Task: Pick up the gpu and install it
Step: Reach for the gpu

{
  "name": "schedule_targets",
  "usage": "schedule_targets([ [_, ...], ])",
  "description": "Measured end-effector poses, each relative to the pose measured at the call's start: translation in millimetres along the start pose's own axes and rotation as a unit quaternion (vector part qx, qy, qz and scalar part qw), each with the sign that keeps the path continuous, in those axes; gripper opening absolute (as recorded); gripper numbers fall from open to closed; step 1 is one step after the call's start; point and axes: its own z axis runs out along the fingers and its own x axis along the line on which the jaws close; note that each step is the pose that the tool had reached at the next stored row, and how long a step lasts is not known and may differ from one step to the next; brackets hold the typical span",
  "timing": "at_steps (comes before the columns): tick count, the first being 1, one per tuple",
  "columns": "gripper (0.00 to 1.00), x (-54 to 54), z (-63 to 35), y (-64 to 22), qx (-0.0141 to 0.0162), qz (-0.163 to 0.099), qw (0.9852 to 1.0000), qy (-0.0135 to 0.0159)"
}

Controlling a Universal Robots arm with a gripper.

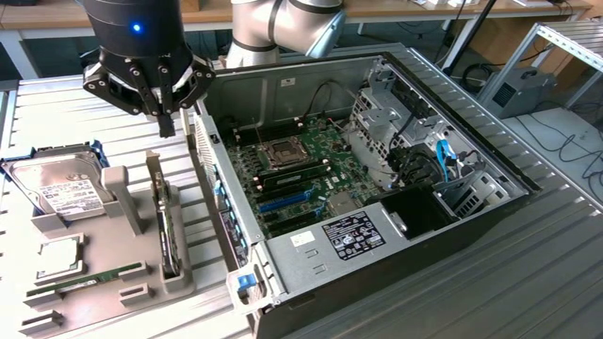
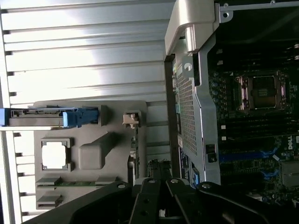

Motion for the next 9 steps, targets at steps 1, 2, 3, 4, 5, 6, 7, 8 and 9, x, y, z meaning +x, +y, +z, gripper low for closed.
schedule_targets([
  [1,0.11,0.0,0.0,-0.3,0.0001,0.0,1.0,0.0],
  [2,0.11,-0.1,0.0,-0.7,0.0005,0.0,1.0,-0.0001],
  [3,0.11,-0.1,0.0,-1.6,0.0007,0.0,1.0,-0.0001],
  [4,0.11,-0.2,0.0,-2.4,0.0008,0.0,1.0,-0.0001],
  [5,0.11,-0.3,0.0,-3.7,0.0009,0.0,1.0,-0.0001],
  [6,0.11,-0.4,-0.1,-5.5,0.001,0.0,1.0,-0.0001],
  [7,0.11,-0.5,-0.1,-5.8,0.0011,0.0,1.0,-0.0001],
  [8,0.11,-0.5,-0.2,-6.2,0.0014,0.0,1.0,-0.0001],
  [9,0.11,-0.5,-0.1,-6.2,0.0015,0.0,1.0,-0.0001],
])
